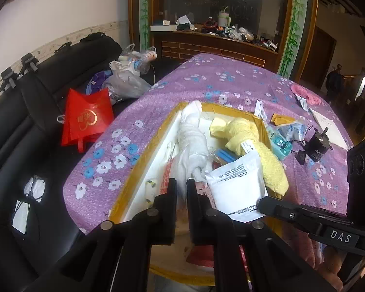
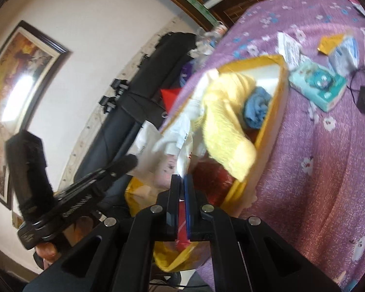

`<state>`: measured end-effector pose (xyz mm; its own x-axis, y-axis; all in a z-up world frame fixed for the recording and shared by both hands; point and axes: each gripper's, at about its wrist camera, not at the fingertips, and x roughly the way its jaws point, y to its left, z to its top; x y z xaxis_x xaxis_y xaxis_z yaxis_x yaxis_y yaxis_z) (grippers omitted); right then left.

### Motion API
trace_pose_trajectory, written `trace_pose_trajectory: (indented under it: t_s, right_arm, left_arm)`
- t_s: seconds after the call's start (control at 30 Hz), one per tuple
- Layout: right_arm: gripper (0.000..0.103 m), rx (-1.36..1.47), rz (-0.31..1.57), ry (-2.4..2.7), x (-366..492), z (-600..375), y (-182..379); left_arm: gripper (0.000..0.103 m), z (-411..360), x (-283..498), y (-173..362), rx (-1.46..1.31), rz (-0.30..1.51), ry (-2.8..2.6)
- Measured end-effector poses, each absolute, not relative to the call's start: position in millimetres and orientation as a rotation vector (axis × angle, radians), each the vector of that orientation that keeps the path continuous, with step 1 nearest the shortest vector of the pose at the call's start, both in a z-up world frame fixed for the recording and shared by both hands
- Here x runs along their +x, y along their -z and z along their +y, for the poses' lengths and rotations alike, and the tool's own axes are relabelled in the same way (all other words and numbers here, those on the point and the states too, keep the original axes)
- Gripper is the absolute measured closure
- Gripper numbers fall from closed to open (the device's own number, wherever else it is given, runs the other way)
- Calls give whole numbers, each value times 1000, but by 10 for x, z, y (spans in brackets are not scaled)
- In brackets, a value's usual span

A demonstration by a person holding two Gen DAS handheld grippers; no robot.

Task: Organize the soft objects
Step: 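Lower both white paper items into the foam box and open both grippers, then withdraw both grippers from the foam box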

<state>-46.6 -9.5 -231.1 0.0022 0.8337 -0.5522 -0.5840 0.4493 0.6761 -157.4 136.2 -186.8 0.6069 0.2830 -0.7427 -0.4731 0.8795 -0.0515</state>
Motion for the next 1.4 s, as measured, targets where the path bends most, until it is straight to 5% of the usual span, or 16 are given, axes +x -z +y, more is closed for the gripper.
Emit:
trace_pose_trajectory:
  t_s: [0.07, 0.13, 0.3, 0.37, 0.67, 1.4]
  right_arm:
    - [95, 263, 1093, -1104, -458, -105, 2326]
    - [93, 258, 1088, -1089, -461, -133, 2324]
    - [71, 248, 1057, -1118, -520, -225, 2272]
    - [61, 234, 1033, -1134, -549, -261, 2227]
    - [46, 186, 908, -1206, -715, -598, 2041]
    - [42, 458, 917, -910, 80, -1637, 2285]
  left_arm:
    - [82, 1369, -1531, 1928, -292, 833, -413]
    - [49, 1379, -1499, 1983, -353, 851, -369]
    - [30, 1324, -1506, 2015, -462, 848, -289]
    - [28, 1286, -1514, 1999, -479, 848, -273]
    - [27, 1127, -1654, 1756, -500, 752, -274]
    - [27, 234, -1057, 1502, -402, 744, -101]
